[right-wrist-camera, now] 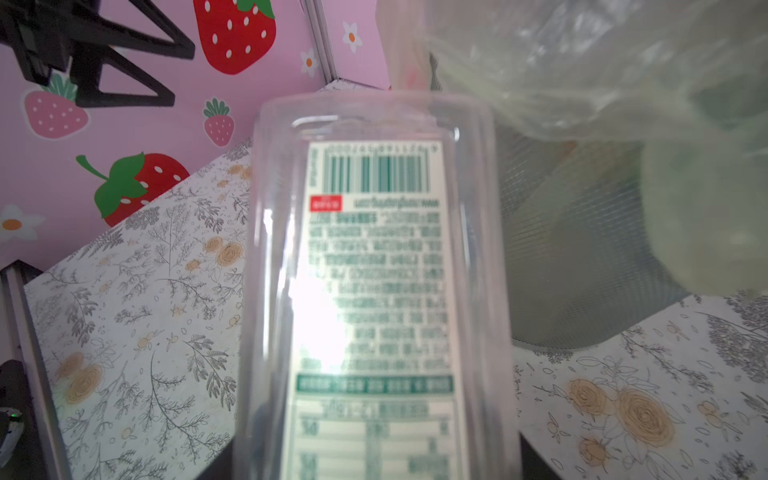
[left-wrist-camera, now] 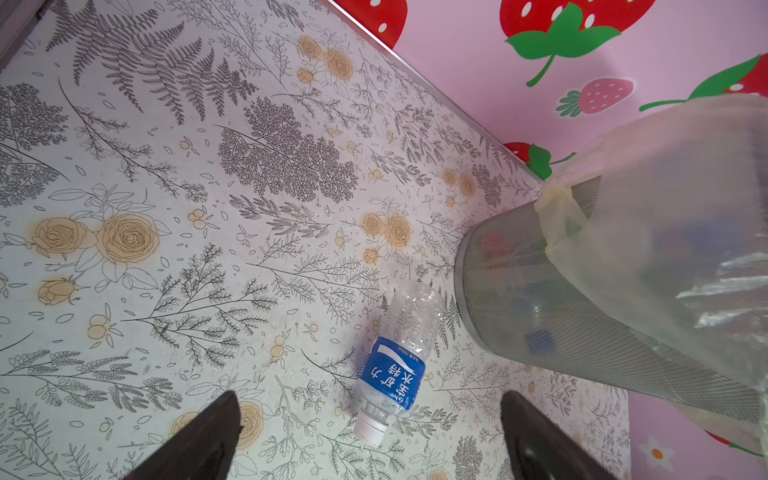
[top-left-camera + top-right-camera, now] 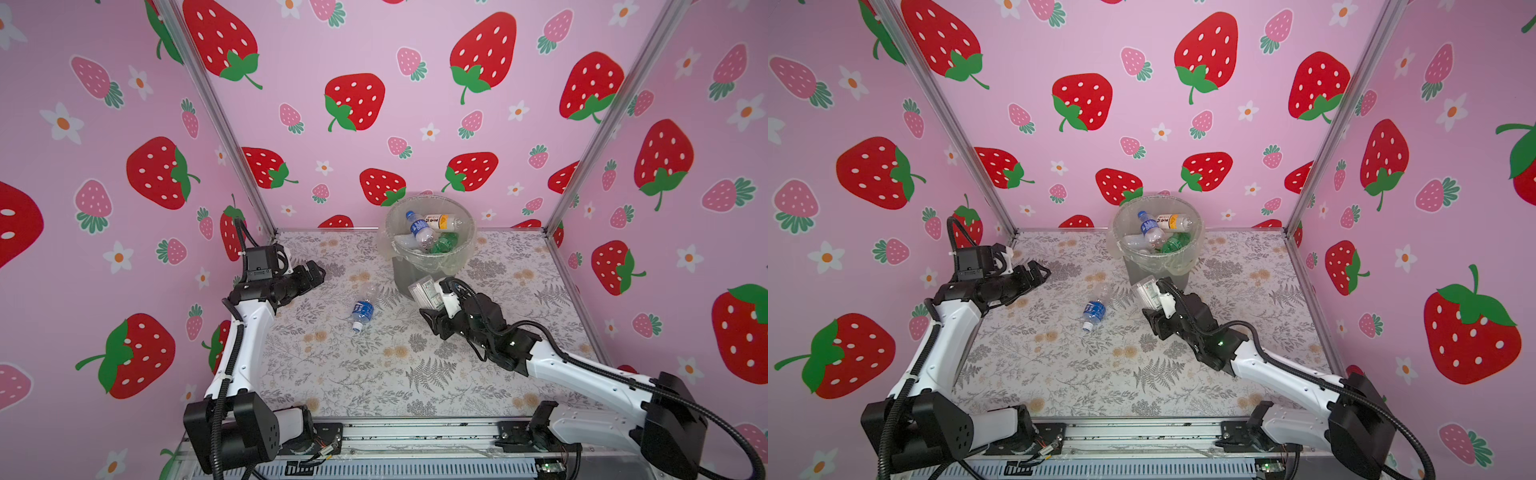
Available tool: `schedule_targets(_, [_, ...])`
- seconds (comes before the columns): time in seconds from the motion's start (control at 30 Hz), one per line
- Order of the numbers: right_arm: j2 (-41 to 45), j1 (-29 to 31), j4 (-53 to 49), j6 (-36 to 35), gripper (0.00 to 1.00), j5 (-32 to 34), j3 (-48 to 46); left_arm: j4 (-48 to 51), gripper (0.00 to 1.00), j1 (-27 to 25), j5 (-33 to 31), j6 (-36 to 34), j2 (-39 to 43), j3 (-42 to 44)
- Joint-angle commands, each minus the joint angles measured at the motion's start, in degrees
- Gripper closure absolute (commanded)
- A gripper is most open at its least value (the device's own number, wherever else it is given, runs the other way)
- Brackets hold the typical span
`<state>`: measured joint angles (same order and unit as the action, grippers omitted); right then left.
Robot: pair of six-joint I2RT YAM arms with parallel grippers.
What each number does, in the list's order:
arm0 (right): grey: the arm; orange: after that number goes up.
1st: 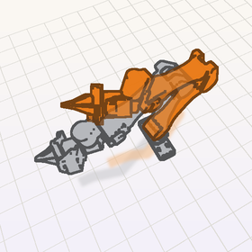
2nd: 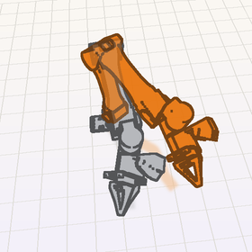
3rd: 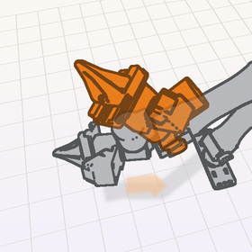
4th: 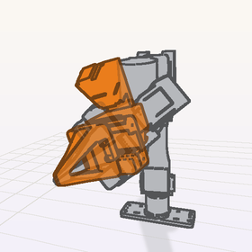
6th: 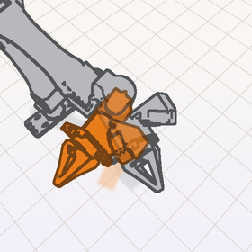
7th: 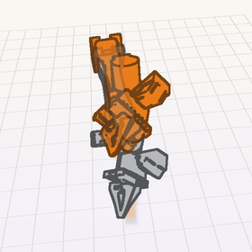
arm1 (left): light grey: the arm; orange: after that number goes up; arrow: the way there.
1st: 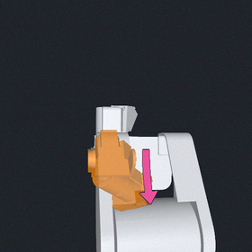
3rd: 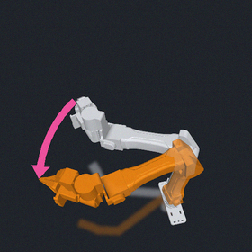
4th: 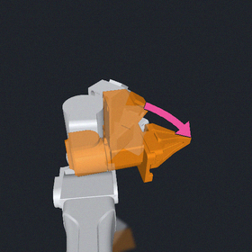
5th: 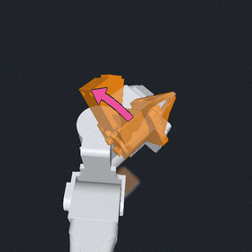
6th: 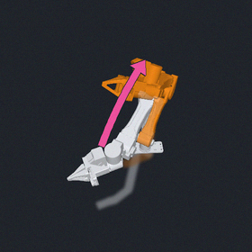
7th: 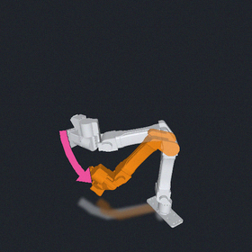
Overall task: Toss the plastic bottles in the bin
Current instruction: 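Lift the green-label bottle upright with the right gripper, then move the green-label bottle over the bin and open the right gripper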
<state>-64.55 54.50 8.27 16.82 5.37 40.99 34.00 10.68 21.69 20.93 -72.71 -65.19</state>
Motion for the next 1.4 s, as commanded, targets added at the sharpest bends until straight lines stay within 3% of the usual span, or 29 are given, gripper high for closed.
schedule_targets(0.0, [4.44,0.26,-3.78,2.20,0.41,3.83,-0.49,-0.55,0.01,0.33,1.11,0.03,-0.09,-0.41])
schedule_targets(0.37, [18.89,0.26,-6.75,1.64,0.41,9.59,-1.93,-0.71,0.01,0.39,1.42,0.19,-0.08,-0.37])
schedule_targets(0.87, [17.10,0.29,-6.54,1.24,0.41,12.31,1.99,-0.77,0.01,0.37,1.58,0.04,-0.07,-0.38])
schedule_targets(1.03, [8.36,0.17,-8.43,-1.19,0.41,17.69,12.98,-0.85,0.01,0.36,1.99,0.21,-0.15,-0.41])
schedule_targets(1.17, [-7.61,-3.22,-13.86,-3.75,0.39,21.60,33.09,-0.75,0.01,0.37,2.12,0.21,-0.17,-0.41])
schedule_targets(1.27, [-21.12,-7.99,-24.84,-1.84,0.25,18.08,51.52,-0.56,0.01,0.38,2.13,0.07,-0.15,-0.51])
schedule_targets(1.33, [-25.17,-8.88,-28.15,-0.67,0.12,16.74,56.81,-0.38,0.01,0.34,2.07,-0.12,-0.07,-0.50])
schedule_targets(1.37, [-24.72,-8.81,-27.54,-0.35,0.01,16.18,56.14,-0.35,0.01,0.40,2.04,-0.02,-0.07,-0.49])
